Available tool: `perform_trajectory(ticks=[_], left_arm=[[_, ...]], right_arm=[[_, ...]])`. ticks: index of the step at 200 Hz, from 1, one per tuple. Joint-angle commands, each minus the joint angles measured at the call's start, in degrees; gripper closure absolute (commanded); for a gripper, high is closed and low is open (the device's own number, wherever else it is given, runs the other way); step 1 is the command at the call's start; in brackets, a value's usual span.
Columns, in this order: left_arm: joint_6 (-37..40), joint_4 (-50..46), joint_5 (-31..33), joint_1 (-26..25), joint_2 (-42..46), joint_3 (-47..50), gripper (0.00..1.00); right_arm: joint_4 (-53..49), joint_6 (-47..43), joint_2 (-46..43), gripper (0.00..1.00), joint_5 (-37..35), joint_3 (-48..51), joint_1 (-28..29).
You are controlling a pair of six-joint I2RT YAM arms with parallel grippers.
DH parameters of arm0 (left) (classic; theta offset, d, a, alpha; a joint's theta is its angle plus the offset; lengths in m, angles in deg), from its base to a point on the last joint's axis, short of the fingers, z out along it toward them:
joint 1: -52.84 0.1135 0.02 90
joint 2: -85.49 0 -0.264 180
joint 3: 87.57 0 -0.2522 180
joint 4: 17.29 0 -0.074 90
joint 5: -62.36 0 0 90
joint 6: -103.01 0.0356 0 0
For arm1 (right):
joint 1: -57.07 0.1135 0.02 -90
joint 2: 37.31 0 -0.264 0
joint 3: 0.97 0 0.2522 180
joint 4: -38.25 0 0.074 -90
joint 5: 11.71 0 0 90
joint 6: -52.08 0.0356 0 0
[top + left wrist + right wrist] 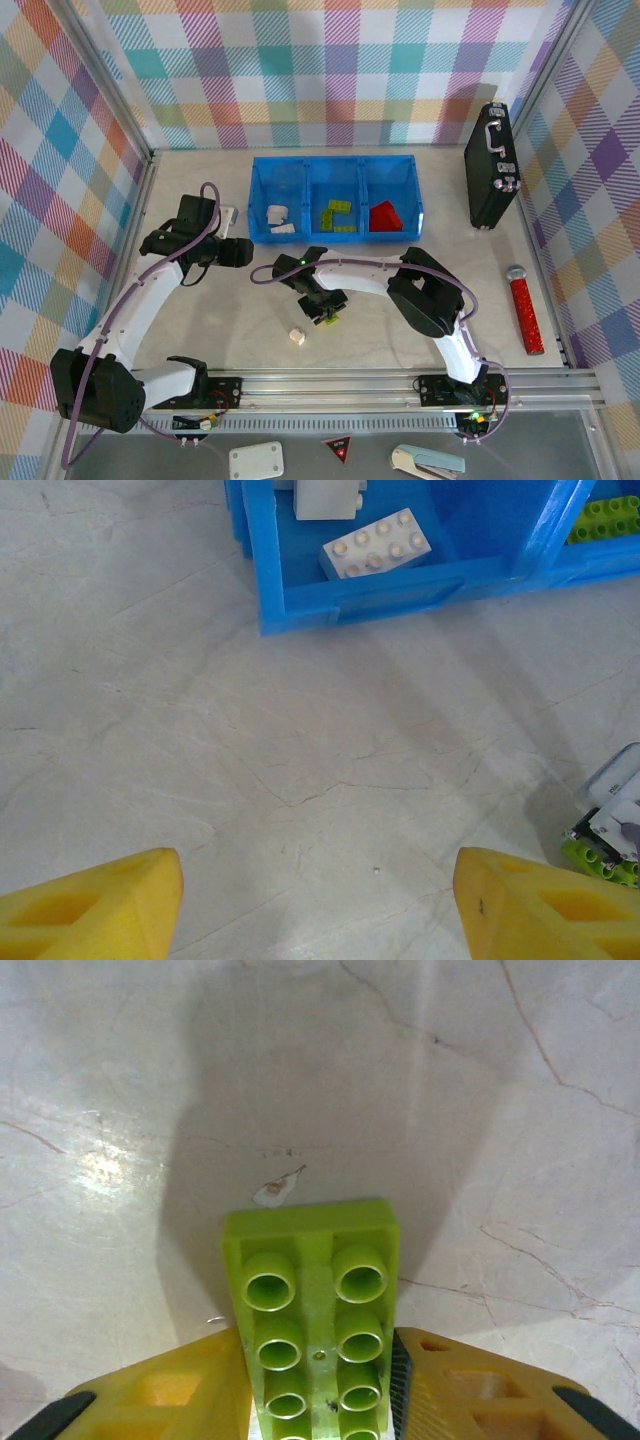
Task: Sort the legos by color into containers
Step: Pick up the lego from the bottom-center of the table, then place the lego in the container.
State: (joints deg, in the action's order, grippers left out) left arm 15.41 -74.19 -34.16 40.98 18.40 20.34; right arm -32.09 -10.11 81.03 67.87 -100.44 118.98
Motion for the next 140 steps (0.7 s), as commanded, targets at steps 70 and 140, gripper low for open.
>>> perform_trajectory(ticks=[70,140], left_arm=[[0.6,0.3,-0.1,1.0,1.4,0.4,0.28],[0.6,0.3,-0.3,1.0,1.3,0.4,0.29]], right_arm=[[-3.6,-0.3,-0.8,0.62,0.6,-9.6,-1.5],[-8.0,-2.0,0.9,0.64,0.8,-21.3,-7.3]])
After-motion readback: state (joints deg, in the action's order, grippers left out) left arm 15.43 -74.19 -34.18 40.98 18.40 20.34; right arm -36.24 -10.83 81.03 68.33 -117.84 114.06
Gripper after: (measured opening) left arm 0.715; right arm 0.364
